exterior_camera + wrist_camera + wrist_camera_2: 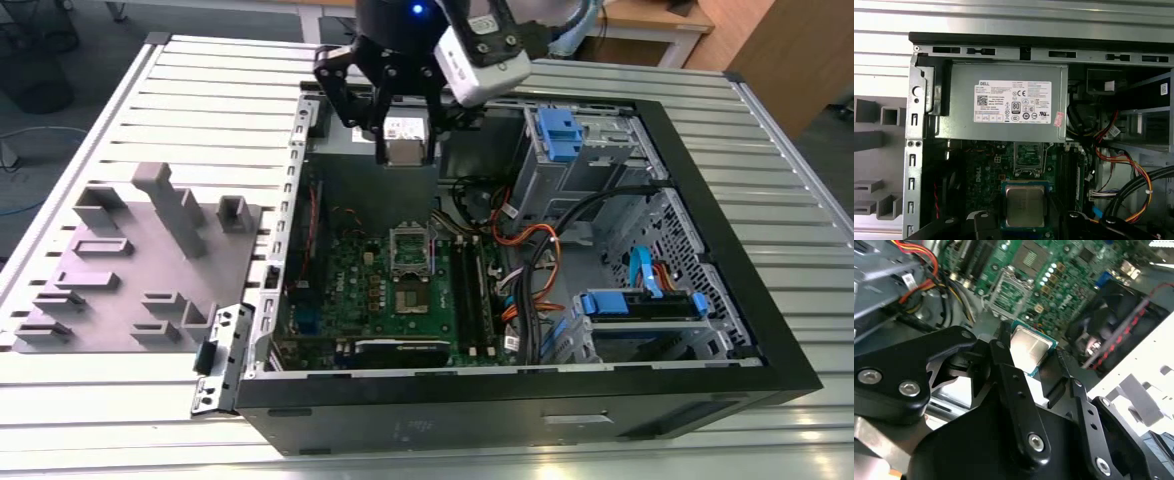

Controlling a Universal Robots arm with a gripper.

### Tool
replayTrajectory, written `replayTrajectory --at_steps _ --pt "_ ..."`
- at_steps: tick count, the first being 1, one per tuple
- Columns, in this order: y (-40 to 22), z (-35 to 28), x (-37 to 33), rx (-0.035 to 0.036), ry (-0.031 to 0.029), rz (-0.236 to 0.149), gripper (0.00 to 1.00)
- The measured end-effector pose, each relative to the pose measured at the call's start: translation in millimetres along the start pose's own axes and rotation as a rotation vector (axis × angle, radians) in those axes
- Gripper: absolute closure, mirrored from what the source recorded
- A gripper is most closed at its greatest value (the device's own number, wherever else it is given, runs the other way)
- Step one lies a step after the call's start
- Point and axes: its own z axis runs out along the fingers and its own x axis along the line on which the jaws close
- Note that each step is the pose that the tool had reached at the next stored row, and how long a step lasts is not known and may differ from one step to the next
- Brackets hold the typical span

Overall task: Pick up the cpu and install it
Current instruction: 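Pick up the cpu and move it towards the insertion slot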

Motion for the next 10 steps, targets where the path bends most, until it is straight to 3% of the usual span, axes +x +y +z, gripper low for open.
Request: replayTrajectory --at_steps 3,10 --pt "-0.5 0.2 -8.3 0.0000 0.0004 0.000 0.53" --pt "-0.5 0.3 -9.2 0.0000 0.0004 0.000 0.53"
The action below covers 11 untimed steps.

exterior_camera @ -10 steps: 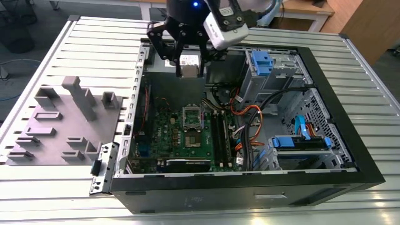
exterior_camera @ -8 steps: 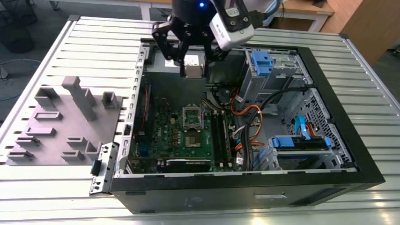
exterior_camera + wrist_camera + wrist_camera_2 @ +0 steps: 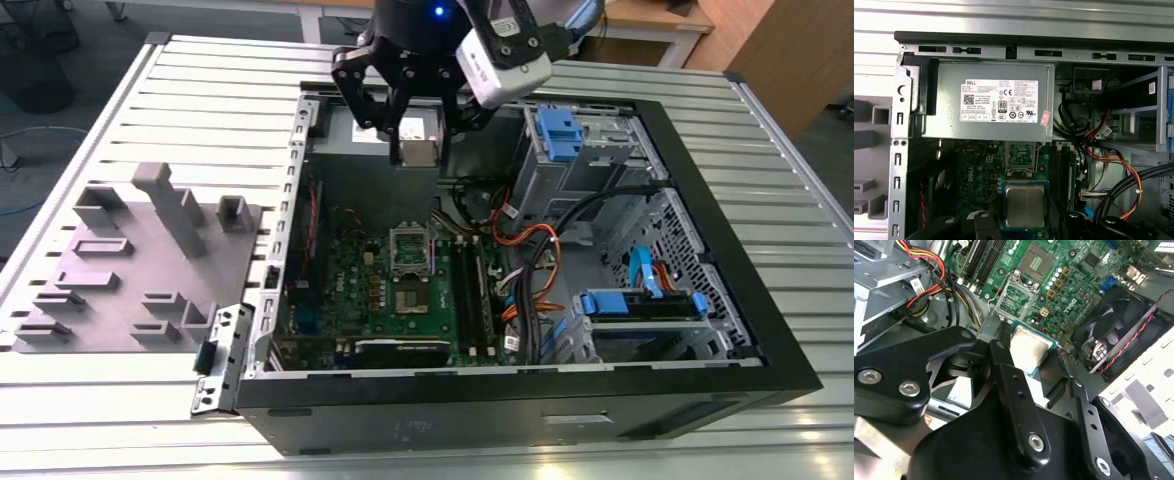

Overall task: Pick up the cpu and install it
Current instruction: 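Pick up the cpu and move it towards the insertion slot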

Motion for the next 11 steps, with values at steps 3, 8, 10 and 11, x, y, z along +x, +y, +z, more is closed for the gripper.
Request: replayTrajectory --at_steps 3,8,10,11 --pt "-0.1 2.1 0.0 0.0000 0.0000 0.000 0.53" --pt "-0.2 8.8 0.1 0.0000 0.0000 0.000 0.53" --pt "-0.3 11.8 0.1 0.0001 0.0000 0.000 0.53" --pt "-0.4 13.3 0.1 0.0001 0.0000 0.000 0.53"
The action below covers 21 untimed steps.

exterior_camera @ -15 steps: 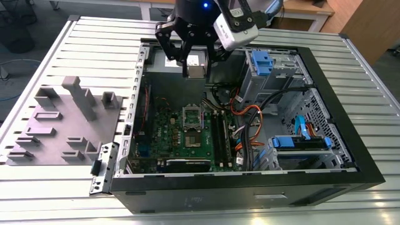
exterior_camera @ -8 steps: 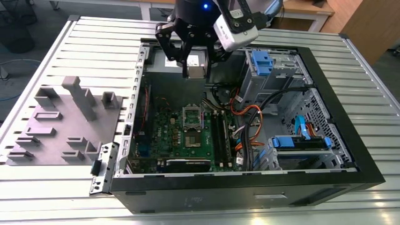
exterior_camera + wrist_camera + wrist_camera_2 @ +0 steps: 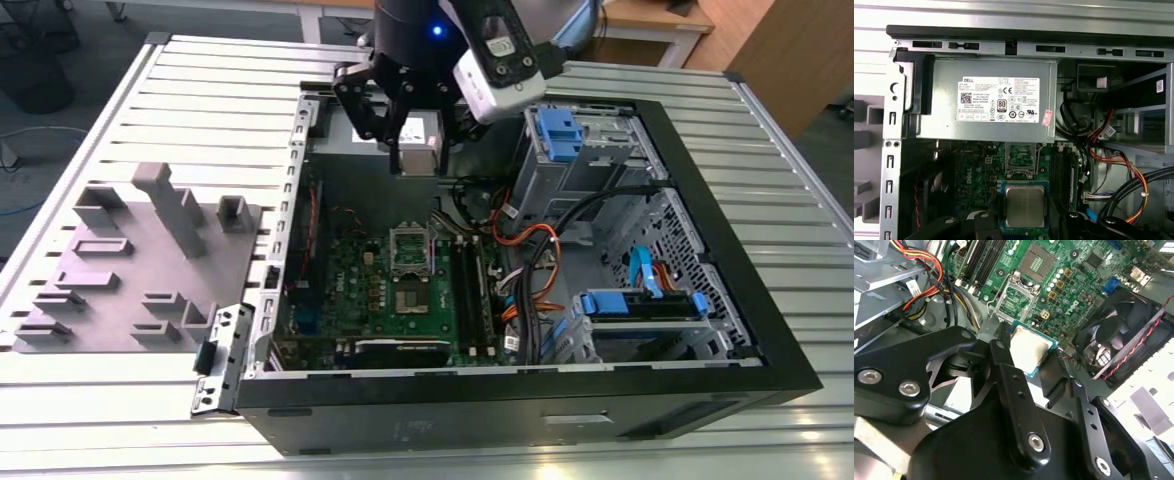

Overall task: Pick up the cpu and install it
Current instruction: 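Pick up the cpu and move it towards the insertion slot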

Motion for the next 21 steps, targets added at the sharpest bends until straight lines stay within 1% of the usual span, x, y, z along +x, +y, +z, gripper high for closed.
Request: replayTrajectory --at_steps 15,16,19,21 --pt "-3.8 21.1 0.3 0.0000 0.0000 0.000 0.53" --pt "-4.7 26.5 0.4 0.0000 0.0000 0.000 0.53" --pt "-4.9 29.9 0.4 -0.0002 -0.0001 0.000 0.53" --pt "-4.9 30.1 0.4 0.0002 0.0001 0.000 0.53"
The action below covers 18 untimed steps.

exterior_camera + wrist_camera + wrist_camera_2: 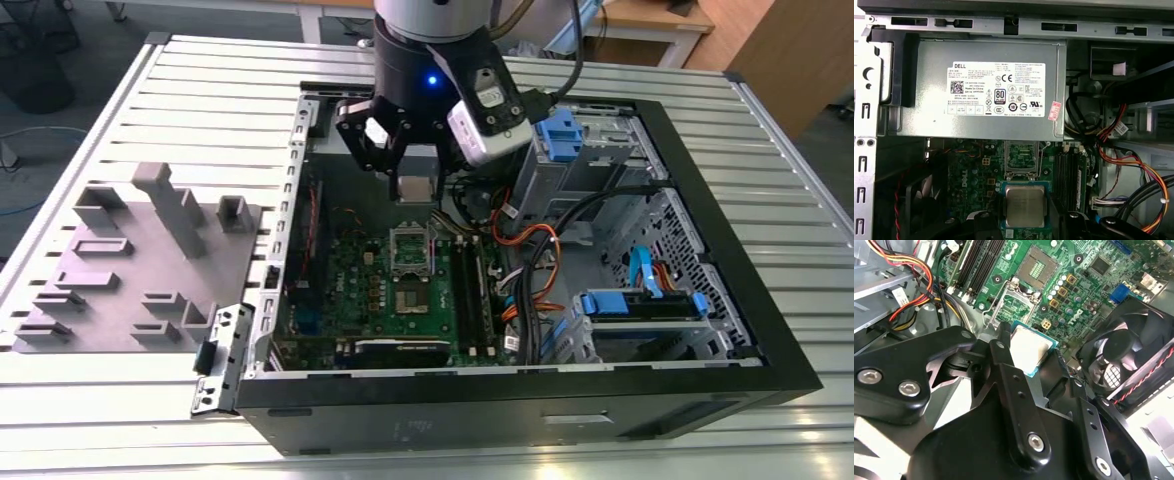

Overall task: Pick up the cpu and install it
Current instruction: 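Pick up the cpu and move it towards the insertion slot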

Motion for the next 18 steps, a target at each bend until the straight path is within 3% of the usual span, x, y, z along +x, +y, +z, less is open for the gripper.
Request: replayTrajectory --at_steps 12,18 --pt "-0.2 1.1 -2.1 -0.0002 -0.0001 0.000 0.53" --pt "-8.6 2.2 -1.9 -0.0002 -0.0001 0.000 0.53"
